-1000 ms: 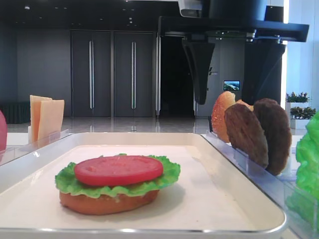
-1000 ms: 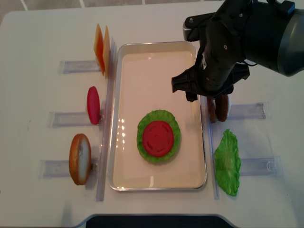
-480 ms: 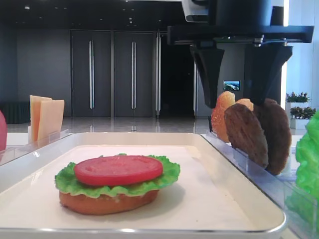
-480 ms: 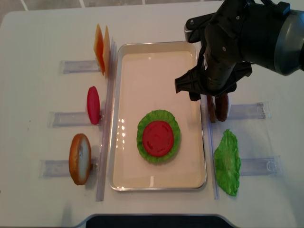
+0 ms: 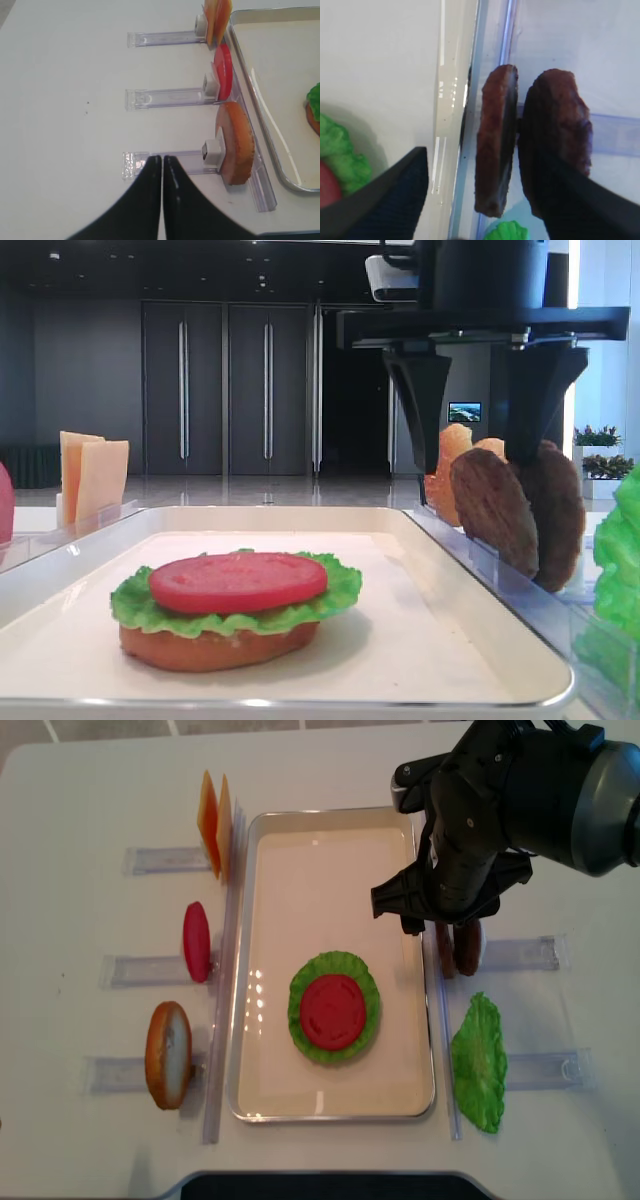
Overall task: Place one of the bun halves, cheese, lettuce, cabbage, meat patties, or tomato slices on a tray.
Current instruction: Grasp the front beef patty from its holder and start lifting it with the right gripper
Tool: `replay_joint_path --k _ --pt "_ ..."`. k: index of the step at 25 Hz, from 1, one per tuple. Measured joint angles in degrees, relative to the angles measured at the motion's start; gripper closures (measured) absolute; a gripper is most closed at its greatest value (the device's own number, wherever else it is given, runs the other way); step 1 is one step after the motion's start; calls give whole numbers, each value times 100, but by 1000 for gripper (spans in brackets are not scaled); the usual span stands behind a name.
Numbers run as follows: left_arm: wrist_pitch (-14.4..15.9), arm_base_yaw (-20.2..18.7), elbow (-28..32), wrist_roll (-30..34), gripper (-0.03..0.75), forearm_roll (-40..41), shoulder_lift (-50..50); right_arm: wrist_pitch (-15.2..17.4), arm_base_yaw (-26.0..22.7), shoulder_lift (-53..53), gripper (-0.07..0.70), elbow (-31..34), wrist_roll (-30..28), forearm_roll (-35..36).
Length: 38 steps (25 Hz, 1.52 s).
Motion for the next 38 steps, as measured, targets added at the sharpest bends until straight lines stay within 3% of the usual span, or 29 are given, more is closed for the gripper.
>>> replay_joint_path --k 16,26,38 --pt "0 0 10 0 715 -7 0 -17 0 280 218 0 -25 1" --pt "0 0 10 0 715 -7 -4 28 0 282 464 0 -25 -28" --pt "0 0 10 0 715 -7 -4 105 0 112 473 -4 -25 -39"
